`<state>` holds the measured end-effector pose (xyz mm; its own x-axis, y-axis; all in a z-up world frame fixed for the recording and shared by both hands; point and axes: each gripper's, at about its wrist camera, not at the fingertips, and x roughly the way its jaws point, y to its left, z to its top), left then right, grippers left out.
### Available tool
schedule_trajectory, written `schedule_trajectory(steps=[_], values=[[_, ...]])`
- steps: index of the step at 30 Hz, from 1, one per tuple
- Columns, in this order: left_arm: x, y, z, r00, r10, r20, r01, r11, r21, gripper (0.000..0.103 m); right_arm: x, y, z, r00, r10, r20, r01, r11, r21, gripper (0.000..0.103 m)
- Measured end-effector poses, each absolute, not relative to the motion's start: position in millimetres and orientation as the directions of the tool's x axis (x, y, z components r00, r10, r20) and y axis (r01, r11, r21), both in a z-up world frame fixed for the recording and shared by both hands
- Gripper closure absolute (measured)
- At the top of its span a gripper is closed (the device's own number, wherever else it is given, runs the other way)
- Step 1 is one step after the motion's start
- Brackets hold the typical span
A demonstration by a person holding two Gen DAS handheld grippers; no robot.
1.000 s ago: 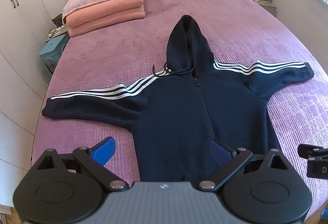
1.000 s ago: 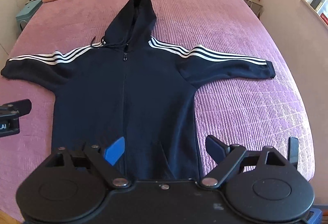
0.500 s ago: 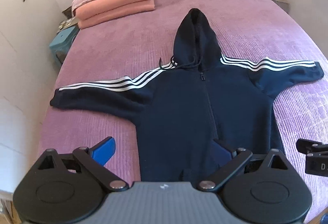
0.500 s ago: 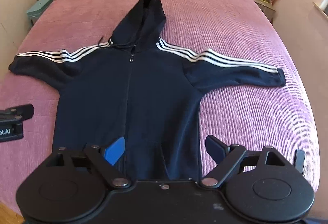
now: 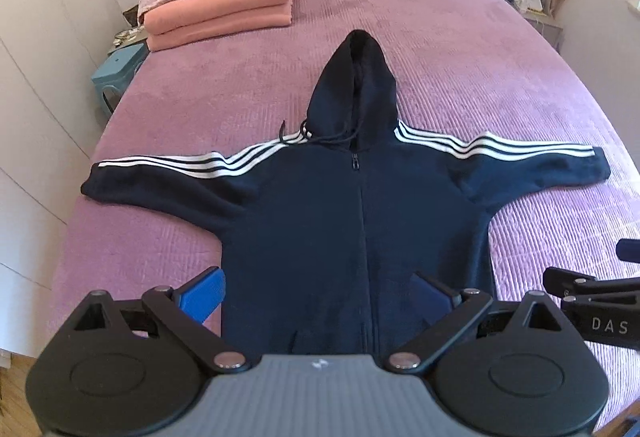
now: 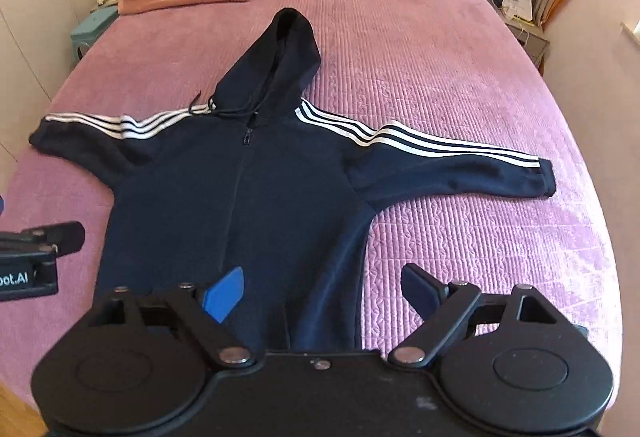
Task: Fold large clothes
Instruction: 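Move both tools over the spread navy hoodie, then grasp the striped sleeve cuff with the right tool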
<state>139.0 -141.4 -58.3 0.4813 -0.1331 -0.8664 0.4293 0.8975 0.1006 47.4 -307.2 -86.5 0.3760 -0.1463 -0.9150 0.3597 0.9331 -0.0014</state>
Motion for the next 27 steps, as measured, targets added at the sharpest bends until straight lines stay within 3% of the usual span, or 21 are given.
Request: schedule_trajectory(steps=[15,27], values=[[147.0,-192.5,-83.1,0.48,-0.124,-0.868,0.43,0.896,0.109,0.003,57.9,-359.3,-115.7,0.375,-0.136,-0.917,0.394,0.919,0.025,0.001],[187.3,-259.4,-177.0,0.554,-0.183,-0.812,0.42,0.904,0.082,0.006,67.5,-483.1,-219.6,0.475,-0.231,-0.849,0.538,0.84,0.073,0.001]])
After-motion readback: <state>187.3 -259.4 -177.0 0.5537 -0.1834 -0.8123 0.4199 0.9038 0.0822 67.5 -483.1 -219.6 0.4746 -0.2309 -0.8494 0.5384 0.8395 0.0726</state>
